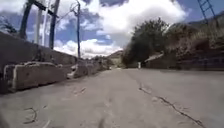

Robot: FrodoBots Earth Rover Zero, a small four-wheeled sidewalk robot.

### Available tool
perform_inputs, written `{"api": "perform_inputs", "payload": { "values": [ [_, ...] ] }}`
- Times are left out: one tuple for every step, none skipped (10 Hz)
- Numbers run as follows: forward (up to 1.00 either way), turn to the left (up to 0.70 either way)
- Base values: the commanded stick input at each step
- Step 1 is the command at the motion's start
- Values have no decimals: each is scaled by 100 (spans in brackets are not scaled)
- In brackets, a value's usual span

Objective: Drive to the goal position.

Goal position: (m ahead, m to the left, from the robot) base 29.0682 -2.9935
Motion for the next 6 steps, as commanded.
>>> {"api": "perform_inputs", "payload": {
  "values": [
    [70,0],
    [70,0],
    [70,0],
    [70,0],
    [70,0],
    [70,0]
  ]
}}
